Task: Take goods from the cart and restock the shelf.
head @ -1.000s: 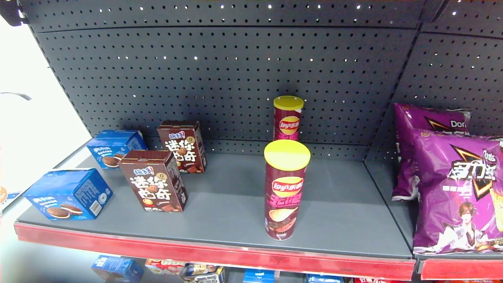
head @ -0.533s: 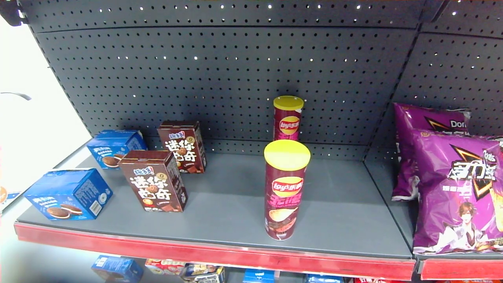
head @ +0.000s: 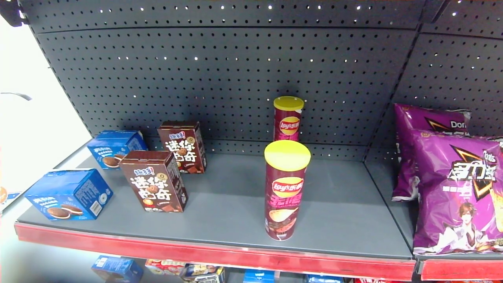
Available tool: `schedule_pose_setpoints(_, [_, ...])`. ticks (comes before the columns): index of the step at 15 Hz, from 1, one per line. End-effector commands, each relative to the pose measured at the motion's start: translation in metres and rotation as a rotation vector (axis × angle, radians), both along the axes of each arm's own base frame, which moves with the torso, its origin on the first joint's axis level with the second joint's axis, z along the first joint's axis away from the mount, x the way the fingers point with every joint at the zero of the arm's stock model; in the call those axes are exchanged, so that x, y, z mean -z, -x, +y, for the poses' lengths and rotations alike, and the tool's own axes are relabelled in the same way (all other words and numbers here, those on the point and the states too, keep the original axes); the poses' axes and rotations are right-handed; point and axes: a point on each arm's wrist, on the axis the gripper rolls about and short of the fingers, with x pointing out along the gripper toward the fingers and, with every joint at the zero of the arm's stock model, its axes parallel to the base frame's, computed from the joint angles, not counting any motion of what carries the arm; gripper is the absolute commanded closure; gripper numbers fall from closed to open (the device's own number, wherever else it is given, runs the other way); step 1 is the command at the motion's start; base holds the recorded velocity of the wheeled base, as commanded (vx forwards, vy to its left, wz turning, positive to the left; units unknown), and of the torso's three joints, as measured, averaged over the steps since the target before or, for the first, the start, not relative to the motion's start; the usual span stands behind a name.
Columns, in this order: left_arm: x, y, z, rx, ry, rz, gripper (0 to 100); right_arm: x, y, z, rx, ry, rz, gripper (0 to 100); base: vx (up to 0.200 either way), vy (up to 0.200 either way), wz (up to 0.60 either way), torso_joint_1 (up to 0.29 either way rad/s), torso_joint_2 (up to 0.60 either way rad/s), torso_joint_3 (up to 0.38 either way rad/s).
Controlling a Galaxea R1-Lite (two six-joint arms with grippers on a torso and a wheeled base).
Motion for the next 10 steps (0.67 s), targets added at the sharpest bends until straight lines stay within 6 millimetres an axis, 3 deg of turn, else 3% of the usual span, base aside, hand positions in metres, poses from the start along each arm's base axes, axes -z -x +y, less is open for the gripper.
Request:
schedule_pose_setpoints(1, [0.0000,0.0000,0.0000,0.000,0.000,-0.001,0,0.0000,-0.0001,0.0000,0.000,-0.001,0.003,0,0.000,0.000,0.00,0.000,0.00,0.000])
schedule_pose_setpoints(7, [0.0000,0.0000,0.0001,0.000,0.001,-0.001,0,0.0000,-0.0001,0.0001,-0.004,-0.001,0.003,0,0.000,0.000,0.00,0.000,0.00,0.000])
schedule_pose_setpoints(8, [0.0000,0.0000,0.0000,-0.001,0.000,-0.001,0,0.0000,-0.0001,0.0001,-0.004,-0.001,0.003,0,0.000,0.200,0.00,0.002,0.01,0.002])
schedule_pose_setpoints(10, [0.0000,0.0000,0.0000,0.000,0.003,-0.001,0,0.0000,-0.0001,0.0001,-0.006,-0.001,0.003,0,0.000,0.000,0.00,0.000,0.00,0.000])
